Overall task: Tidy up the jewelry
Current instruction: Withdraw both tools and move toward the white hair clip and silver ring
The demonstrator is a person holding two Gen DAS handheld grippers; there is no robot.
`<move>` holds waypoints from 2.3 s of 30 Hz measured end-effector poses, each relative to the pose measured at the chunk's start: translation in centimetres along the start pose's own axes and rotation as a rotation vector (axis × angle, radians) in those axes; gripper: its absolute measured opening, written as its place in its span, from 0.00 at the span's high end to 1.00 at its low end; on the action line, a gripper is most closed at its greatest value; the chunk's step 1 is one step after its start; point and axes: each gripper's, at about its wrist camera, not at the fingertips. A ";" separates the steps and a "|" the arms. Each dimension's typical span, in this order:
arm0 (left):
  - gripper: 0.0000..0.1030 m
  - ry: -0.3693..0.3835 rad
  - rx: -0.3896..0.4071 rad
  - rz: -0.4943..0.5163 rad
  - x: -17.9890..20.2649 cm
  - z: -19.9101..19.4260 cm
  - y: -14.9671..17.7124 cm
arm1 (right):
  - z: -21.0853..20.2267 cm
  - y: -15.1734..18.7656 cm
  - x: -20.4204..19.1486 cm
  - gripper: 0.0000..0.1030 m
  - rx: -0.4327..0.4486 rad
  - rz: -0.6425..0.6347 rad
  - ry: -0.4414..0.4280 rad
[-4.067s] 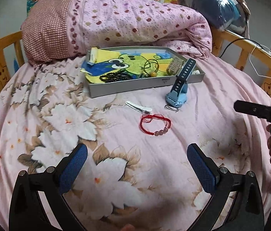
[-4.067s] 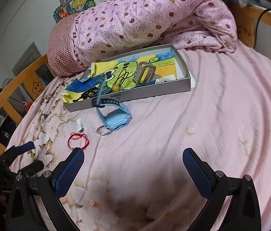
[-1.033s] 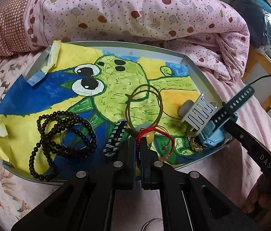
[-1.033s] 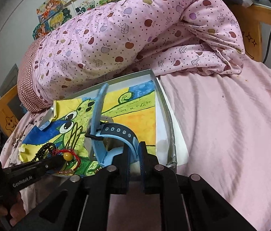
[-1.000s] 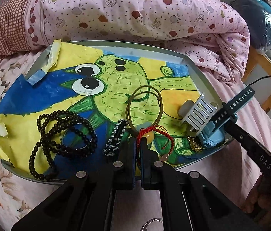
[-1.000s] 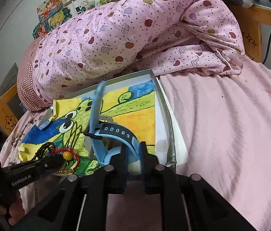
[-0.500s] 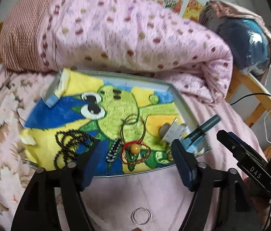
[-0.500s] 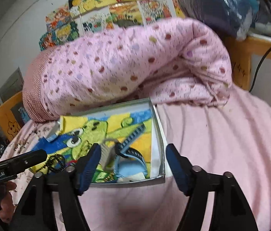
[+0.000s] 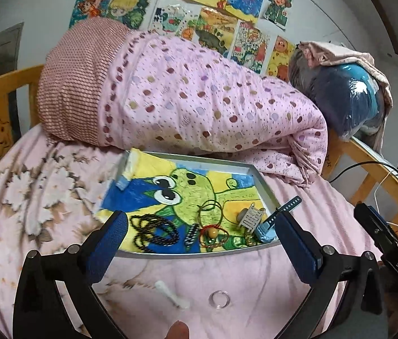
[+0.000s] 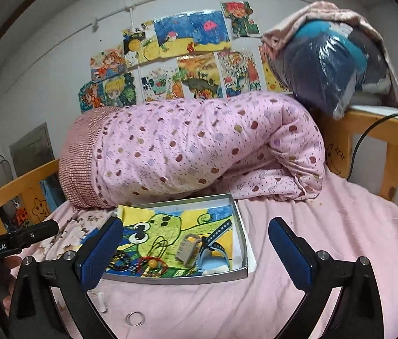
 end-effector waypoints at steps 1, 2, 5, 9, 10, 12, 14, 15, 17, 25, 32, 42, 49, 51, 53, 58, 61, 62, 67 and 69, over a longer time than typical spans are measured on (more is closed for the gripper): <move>0.01 -0.005 0.011 0.004 -0.1 -0.7 0.0 | -0.5 0.0 -0.4 0.00 0.002 -0.002 -0.001; 0.01 -0.007 0.019 0.008 -0.3 -1.3 0.1 | -1.0 0.1 -0.7 0.00 0.003 -0.004 -0.004; 0.01 -0.015 0.039 0.021 -0.7 -3.3 0.4 | -2.6 0.4 -1.8 0.00 0.006 -0.014 -0.012; 0.01 -0.027 0.056 0.031 -1.5 -5.6 1.3 | -4.3 0.9 -3.0 0.00 0.003 -0.027 -0.028; 0.01 -0.031 0.057 0.034 -1.7 -6.1 1.6 | -4.6 1.0 -3.2 0.00 0.001 -0.028 -0.033; 0.01 -0.038 0.055 0.042 -2.0 -6.8 2.1 | -5.1 1.2 -3.8 0.00 -0.008 -0.032 -0.040; 0.01 -0.041 0.052 0.054 -2.4 -7.4 2.7 | -5.5 1.5 -4.2 0.00 -0.021 -0.037 -0.048; 0.01 -0.045 0.049 0.060 -2.6 -7.7 3.0 | -5.6 1.7 -4.4 0.00 -0.031 -0.041 -0.051; 0.01 -0.051 0.041 0.071 -3.0 -8.1 3.6 | -5.6 2.1 -4.8 0.00 -0.059 -0.050 -0.056; 0.01 -0.081 -0.051 0.117 -5.4 -7.8 6.8 | -3.3 4.9 -5.2 0.00 -0.217 -0.085 -0.076; 0.01 -0.100 -0.157 0.158 -6.4 -5.9 9.8 | -0.1 8.6 -5.3 0.00 -0.378 -0.158 -0.103; 0.01 -0.067 -0.239 0.110 -6.4 -3.0 10.3 | 3.7 10.5 -5.4 0.00 -0.451 -0.288 -0.183; 0.01 -0.041 -0.238 0.124 -5.0 -0.7 9.7 | 6.3 11.1 -5.6 0.00 -0.456 -0.321 -0.251; 0.02 -0.035 -0.245 0.122 -4.8 0.1 9.6 | 7.2 11.4 -5.7 0.02 -0.462 -0.333 -0.275; 0.04 -0.021 -0.253 0.110 -4.8 1.0 9.5 | 7.8 11.7 -5.8 0.11 -0.471 -0.346 -0.289; 0.34 0.019 -0.299 0.085 -4.9 3.0 9.3 | 9.3 12.2 -5.8 0.19 -0.501 -0.338 -0.350; 0.47 0.054 -0.323 0.067 -5.0 4.1 9.2 | 10.0 12.4 -6.0 0.23 -0.520 -0.340 -0.395; 0.49 0.065 -0.329 0.064 -4.9 4.4 9.1 | 10.2 12.5 -6.1 0.26 -0.528 -0.333 -0.412; 0.67 0.107 -0.365 0.064 -4.3 5.9 9.0 | 11.3 12.9 -6.7 0.37 -0.567 -0.342 -0.453; 0.67 0.110 -0.385 0.070 -4.2 6.6 9.1 | 11.5 13.1 -6.9 0.41 -0.575 -0.353 -0.462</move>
Point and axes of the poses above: each gripper's, at about its wrist camera, not at the fingertips, and z roughly the way its jaws point, x to its right, y to its underside, and after that the axes turned 3 degrees about -z, right-handed
